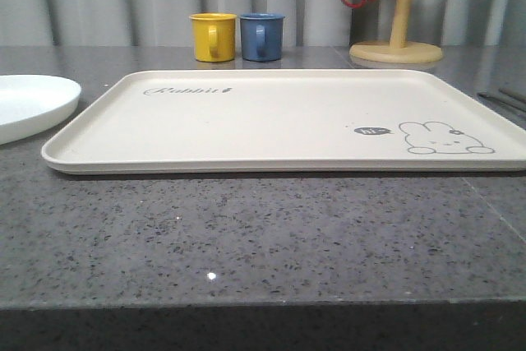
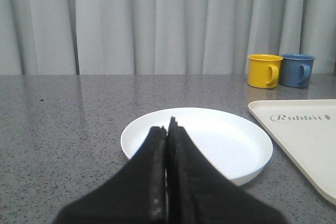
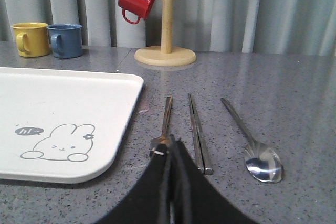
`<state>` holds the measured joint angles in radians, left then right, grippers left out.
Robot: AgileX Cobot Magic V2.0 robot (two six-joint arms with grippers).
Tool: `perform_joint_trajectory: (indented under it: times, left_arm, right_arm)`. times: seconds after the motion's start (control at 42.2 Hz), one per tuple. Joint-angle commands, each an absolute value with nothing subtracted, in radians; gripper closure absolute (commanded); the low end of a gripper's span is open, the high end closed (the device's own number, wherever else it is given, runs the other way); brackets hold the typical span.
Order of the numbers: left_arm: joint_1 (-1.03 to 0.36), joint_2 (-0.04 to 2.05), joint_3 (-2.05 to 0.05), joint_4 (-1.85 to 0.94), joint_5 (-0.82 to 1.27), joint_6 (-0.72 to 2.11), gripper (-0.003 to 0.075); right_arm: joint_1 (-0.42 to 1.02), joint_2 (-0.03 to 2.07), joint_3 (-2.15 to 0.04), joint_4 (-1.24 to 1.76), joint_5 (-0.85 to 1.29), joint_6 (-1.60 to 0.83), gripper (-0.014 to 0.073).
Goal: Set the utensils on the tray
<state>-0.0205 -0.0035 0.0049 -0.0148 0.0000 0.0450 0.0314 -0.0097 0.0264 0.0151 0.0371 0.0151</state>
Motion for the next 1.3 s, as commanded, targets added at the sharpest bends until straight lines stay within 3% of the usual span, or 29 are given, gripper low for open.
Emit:
perform_joint_trajectory:
  times: [0.0,0.498,0.735,0.972,1.281]
  left_arm:
    - [-0.027,-0.025,0.009,-0.015,-0.087,0.034,0.0741]
    - [-0.027,-0.025,0.009,-0.015,-0.089,0.034,0.0741]
    - [-0.027,-0.025,-0.007,-0.020,-0.187,0.034,0.0741]
    - [-0.027,0.016,-0.250,-0.010,-0.064,0.034,0.0741]
    - [-0.027,0.295,-0.629,0.028,0.295,0.036,0.0741]
  right_arm:
    - [0.024,-0.028,0.022,0.007,-0.048,0.017,0.0660]
    - [0.024,-0.028,0.022,0.007,-0.054,0.017,0.0660]
    - [0.024,-0.027,-0.013,0.027,-0.144,0.017,0.0660]
    - [0.024,0.032,-0.281,0.027,0.127,0.017,0.0660]
    - [0.024,0.344,-0.669,0.027,0.415,0.017,0.0660]
